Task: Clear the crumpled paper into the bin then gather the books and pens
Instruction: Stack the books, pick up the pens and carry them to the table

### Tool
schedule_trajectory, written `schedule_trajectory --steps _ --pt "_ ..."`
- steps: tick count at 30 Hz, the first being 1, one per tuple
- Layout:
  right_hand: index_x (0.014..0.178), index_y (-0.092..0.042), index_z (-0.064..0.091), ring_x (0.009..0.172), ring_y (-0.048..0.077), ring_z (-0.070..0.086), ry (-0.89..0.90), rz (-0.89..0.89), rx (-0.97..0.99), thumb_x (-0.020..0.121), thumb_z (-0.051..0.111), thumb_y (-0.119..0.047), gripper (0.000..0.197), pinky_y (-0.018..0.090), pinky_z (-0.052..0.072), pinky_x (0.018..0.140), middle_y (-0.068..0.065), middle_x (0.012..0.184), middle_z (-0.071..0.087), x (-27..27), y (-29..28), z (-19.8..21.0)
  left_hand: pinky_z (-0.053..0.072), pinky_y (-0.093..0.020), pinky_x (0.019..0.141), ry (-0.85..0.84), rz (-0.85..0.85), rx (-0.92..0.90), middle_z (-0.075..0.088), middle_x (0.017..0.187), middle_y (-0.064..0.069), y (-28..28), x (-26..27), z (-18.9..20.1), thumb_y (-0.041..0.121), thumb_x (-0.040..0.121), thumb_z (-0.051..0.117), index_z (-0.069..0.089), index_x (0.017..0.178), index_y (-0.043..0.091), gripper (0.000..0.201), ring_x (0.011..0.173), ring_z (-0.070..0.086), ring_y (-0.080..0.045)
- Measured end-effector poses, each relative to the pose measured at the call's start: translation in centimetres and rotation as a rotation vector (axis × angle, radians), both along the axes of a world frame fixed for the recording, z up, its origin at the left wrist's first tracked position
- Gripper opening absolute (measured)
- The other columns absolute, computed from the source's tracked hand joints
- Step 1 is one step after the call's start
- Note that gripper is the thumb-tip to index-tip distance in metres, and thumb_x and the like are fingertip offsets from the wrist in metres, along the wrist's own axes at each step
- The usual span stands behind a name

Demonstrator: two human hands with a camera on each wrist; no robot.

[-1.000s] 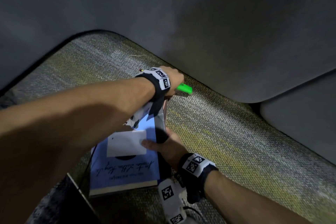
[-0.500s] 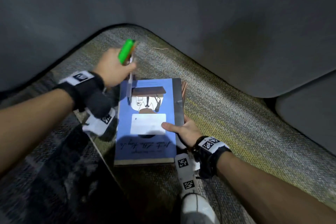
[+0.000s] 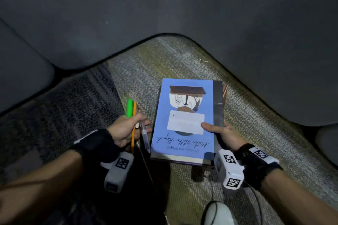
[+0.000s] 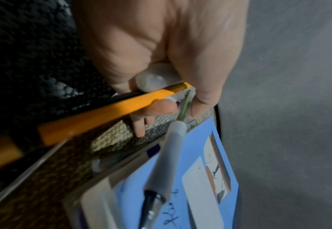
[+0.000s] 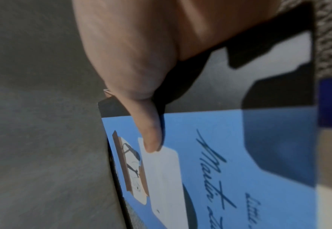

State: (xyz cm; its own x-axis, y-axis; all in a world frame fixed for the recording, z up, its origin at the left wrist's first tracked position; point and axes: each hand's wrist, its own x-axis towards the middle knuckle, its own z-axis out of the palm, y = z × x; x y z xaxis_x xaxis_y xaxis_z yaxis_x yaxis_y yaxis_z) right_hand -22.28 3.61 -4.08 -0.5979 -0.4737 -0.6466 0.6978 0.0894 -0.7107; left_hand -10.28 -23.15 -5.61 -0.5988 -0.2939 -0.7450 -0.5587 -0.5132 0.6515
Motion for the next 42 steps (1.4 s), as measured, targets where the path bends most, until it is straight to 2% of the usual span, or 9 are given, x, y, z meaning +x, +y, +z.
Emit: schedule_trajectory --steps 5,12,20,23,27,32,35,39,42 --pt "0.129 -0.008 0.058 0.097 0.032 0.070 0.010 0.055 0.103 0.086 0.066 -0.007 0.043 0.042 0.060 0.076 0.016 0.119 0.067 -1.6 -1.2 1.3 0.054 -0.024 0.049 -0.025 0.103 -0.017 0.069 0.099 -0.017 -0.7 0.4 -0.1 0.010 0.092 0.055 0.055 0.088 0.003 0.008 0.065 0.073 -0.020" --pt "0.148 -0.021 0.032 0.105 0.034 0.066 -0.009 0.098 0.428 0.034 0.096 -0.047 0.133 0.050 0.056 0.080 0.006 0.138 0.055 -2.5 -1.4 0.1 0.056 -0.028 0.050 -0.075 0.311 -0.061 0.060 0.056 -0.013 1.1 3.1 1.8 0.003 0.093 0.053 0.048 0.066 0.003 0.027 0.054 0.059 -0.025" --pt "0.152 -0.004 0.013 0.117 0.041 0.055 0.005 0.157 0.623 0.086 0.071 -0.027 0.091 0.052 0.050 0.090 0.023 0.149 0.038 2.6 -3.1 13.0 0.054 -0.027 0.044 -0.223 0.351 -0.075 0.065 0.049 -0.006 4.7 6.0 8.4 0.008 0.093 0.053 0.052 0.067 0.002 0.026 0.043 0.065 -0.015" --pt "0.153 -0.009 0.012 0.099 0.033 0.062 -0.032 0.165 0.616 0.086 0.071 -0.031 0.092 0.039 0.051 0.066 0.012 0.151 0.037 3.2 -2.1 16.5 0.049 -0.023 0.044 -0.281 0.319 -0.129 0.065 0.046 0.000 5.7 7.1 11.8 0.012 0.091 0.055 0.054 0.067 0.004 0.026 0.043 0.065 -0.012" --pt "0.153 -0.009 0.014 0.125 0.033 0.050 -0.046 0.195 0.655 0.085 0.071 -0.035 0.093 0.040 0.053 0.077 0.009 0.151 0.035 4.0 -1.5 21.2 0.035 -0.014 0.033 -0.387 0.263 -0.252 0.053 0.032 0.004 6.7 8.2 17.6 0.021 0.084 0.062 0.059 0.067 0.004 0.025 0.032 0.051 -0.010" --pt "0.152 -0.008 0.019 0.064 0.015 0.064 -0.043 0.165 0.522 0.079 0.078 -0.028 0.096 0.016 0.046 0.042 0.006 0.149 0.039 4.0 -2.4 26.8 0.024 -0.010 0.025 -0.449 0.189 -0.386 0.044 0.025 0.002 6.6 9.4 25.3 0.026 0.082 0.062 0.055 0.057 0.004 0.034 0.019 0.038 -0.006" --pt "0.150 -0.012 0.027 0.079 0.024 0.071 -0.061 0.163 0.454 0.051 0.091 -0.039 0.120 0.029 0.055 0.056 0.007 0.141 0.050 4.6 -2.9 31.5 0.024 -0.010 0.026 -0.427 0.187 -0.388 0.042 0.025 -0.001 5.6 9.9 30.7 0.028 0.085 0.062 0.050 0.054 0.004 0.041 0.018 0.035 -0.009" --pt "0.144 -0.009 0.041 0.034 0.007 0.054 -0.067 0.173 0.395 0.056 0.088 -0.044 0.106 0.018 0.044 0.037 -0.011 0.071 0.057 5.8 -2.9 41.1 0.024 -0.014 0.022 -0.419 0.173 -0.405 0.049 0.033 -0.005 3.8 10.2 43.5 0.034 0.089 0.058 0.052 0.060 0.007 0.040 0.019 0.041 -0.005" --pt "0.133 -0.020 0.057 0.066 0.009 0.065 -0.091 0.165 0.337 0.038 0.092 -0.055 0.107 0.031 0.056 0.060 -0.023 0.091 0.061 7.4 -2.6 50.2 0.035 -0.011 0.032 -0.329 0.189 -0.321 0.061 0.042 -0.002 3.2 11.4 54.0 0.032 0.087 0.062 0.063 0.068 0.008 0.030 0.031 0.051 -0.006"
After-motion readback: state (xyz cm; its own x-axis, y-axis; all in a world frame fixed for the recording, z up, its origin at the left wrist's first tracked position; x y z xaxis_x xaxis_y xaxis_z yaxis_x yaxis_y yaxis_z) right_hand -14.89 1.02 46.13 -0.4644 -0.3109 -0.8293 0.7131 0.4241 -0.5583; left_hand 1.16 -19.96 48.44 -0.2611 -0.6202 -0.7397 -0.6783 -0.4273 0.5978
